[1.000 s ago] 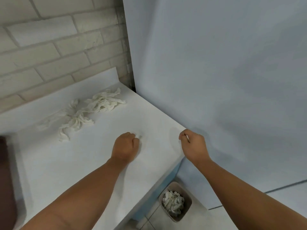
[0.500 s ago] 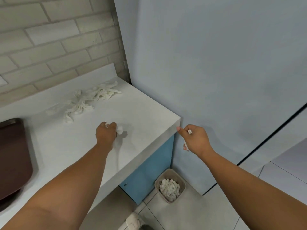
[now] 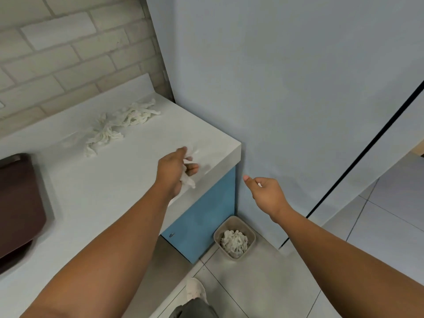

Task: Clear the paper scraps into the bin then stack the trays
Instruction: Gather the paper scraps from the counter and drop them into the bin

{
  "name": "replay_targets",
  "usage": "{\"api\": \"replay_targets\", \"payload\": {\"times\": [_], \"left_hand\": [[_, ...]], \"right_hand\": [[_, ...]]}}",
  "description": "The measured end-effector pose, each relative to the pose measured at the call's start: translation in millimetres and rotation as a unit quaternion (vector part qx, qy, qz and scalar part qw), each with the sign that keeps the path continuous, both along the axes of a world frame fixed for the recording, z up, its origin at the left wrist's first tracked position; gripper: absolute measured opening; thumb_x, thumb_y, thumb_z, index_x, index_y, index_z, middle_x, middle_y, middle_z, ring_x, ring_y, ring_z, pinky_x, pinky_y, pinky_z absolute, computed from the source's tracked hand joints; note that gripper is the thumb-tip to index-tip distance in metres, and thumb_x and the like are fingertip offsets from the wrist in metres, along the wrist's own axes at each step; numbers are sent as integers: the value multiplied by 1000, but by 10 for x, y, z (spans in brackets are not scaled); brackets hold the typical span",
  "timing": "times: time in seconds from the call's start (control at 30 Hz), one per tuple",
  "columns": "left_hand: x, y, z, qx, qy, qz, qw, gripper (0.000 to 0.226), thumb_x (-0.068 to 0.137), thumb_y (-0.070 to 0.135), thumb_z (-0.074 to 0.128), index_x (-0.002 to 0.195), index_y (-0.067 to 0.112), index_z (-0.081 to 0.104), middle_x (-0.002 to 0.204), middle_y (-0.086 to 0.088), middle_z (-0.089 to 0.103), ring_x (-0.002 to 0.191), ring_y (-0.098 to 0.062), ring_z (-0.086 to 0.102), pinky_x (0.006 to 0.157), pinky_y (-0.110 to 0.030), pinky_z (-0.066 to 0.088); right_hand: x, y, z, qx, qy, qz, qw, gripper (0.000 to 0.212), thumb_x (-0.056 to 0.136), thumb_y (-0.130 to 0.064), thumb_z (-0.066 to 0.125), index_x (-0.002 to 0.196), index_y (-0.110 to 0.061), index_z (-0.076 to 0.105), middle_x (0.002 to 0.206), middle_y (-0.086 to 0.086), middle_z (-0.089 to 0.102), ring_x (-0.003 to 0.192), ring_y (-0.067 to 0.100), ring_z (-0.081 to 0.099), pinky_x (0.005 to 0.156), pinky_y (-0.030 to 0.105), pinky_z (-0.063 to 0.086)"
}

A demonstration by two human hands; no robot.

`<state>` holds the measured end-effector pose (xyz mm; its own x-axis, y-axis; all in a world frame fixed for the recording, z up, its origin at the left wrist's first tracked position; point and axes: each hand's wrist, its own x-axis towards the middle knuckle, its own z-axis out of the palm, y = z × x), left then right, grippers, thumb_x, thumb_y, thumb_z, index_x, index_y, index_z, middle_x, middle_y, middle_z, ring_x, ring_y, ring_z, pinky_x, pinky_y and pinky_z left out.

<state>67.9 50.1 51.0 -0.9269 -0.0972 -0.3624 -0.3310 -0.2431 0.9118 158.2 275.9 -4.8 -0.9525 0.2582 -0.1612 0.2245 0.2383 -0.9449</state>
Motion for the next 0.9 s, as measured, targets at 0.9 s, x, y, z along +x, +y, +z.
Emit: {"api": "replay_targets", "payload": {"times": [0.9], "left_hand": [[-143,1133,-4186,-241,-249,-201,916,73,85,70,50,88,-1,70,75,-22,67,70,-40,65,58,-48,53]], "right_hand": [[81,419,-3452,43,-287,-142,946,61,94,-45,56,48,-17,27,44,-5,27,47,17,30,51,29,28]]}}
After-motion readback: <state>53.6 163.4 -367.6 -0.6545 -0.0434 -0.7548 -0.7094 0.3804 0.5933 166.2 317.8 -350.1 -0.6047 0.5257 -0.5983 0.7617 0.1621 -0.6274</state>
